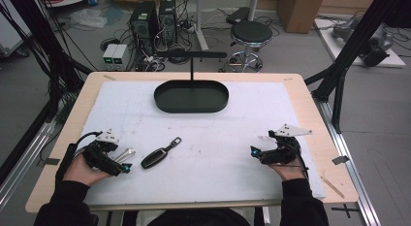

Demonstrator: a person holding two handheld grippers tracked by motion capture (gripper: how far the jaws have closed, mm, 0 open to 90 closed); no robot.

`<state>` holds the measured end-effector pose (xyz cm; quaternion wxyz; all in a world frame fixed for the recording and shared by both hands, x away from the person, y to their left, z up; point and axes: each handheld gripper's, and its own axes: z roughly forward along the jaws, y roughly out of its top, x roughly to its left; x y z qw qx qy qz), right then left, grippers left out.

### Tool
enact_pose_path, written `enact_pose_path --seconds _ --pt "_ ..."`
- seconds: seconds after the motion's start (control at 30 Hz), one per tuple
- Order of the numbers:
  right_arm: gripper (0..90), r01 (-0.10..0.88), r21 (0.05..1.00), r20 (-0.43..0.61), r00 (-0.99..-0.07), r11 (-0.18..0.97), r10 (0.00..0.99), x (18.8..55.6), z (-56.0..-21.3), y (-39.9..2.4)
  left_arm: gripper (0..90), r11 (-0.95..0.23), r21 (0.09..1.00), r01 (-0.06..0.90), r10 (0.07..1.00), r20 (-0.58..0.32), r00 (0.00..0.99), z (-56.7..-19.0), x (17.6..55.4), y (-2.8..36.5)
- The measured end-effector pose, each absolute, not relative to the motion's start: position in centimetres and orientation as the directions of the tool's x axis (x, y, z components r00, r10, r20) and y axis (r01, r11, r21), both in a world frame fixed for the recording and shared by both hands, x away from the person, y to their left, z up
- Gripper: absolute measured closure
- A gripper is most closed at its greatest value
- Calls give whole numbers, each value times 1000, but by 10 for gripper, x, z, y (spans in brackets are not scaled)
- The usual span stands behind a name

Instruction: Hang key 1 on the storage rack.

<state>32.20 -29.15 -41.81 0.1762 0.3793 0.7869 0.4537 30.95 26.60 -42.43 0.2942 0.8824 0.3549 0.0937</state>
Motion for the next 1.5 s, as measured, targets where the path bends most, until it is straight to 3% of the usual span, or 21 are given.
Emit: enact_pose_path --seconds 0.27,0.6,0.77,0.9,1.5 --pt "7 433 850 58 -641 299 765 322 -418 -292 93 -596 560 575 674 -41 738 -428 309 264" --pt "7 419 859 42 -629 293 776 321 -417 -292 349 -610 543 578 686 -3 727 -427 307 262" --pt "7 414 863 37 -623 290 781 320 -416 -293 593 -614 569 547 679 28 733 -426 304 262" --pt "7 415 862 36 -623 290 782 320 -416 -292 707 -628 572 528 662 36 749 -426 303 261" --pt "7 414 858 31 -633 304 774 321 -418 -289 743 -591 606 533 683 24 730 -417 302 264"
